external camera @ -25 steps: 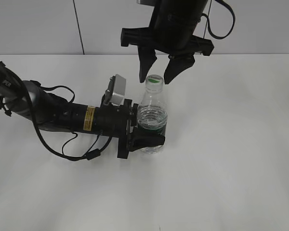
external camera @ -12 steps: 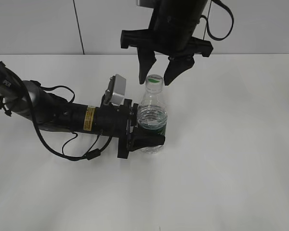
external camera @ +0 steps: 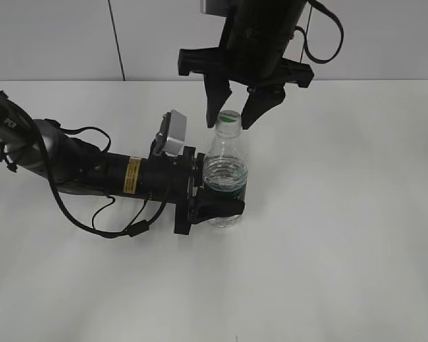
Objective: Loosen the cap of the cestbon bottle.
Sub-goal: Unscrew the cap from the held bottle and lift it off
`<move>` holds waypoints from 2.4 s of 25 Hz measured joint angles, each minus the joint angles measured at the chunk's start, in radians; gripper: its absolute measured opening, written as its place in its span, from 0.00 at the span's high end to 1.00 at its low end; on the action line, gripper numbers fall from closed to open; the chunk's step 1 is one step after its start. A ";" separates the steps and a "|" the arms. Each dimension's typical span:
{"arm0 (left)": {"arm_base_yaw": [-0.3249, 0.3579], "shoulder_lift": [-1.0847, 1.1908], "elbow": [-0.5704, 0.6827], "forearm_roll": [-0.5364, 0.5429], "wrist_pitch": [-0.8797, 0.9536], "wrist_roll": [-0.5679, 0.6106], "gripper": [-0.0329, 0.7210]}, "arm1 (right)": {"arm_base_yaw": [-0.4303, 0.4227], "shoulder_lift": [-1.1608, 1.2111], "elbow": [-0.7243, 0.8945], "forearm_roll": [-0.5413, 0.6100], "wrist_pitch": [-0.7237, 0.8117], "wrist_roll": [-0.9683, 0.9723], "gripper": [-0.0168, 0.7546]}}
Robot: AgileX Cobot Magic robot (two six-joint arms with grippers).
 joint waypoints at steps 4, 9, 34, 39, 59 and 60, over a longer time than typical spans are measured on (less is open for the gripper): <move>0.000 0.000 0.000 0.000 0.000 0.000 0.41 | 0.000 0.007 0.000 0.006 0.000 0.000 0.58; 0.000 0.000 0.000 0.000 0.001 0.000 0.41 | 0.000 0.007 0.000 0.005 0.000 -0.003 0.58; 0.000 0.000 0.000 0.013 0.003 0.004 0.41 | 0.000 0.007 -0.007 0.014 0.000 -0.960 0.59; 0.000 0.000 0.000 0.016 0.003 0.004 0.41 | 0.000 0.007 -0.009 0.017 0.001 -1.112 0.59; 0.000 0.000 0.000 0.019 0.004 0.005 0.41 | 0.000 0.007 -0.009 0.002 0.003 -1.312 0.59; 0.000 0.000 0.000 0.019 0.004 0.005 0.41 | 0.000 0.007 -0.009 0.002 0.003 -1.312 0.59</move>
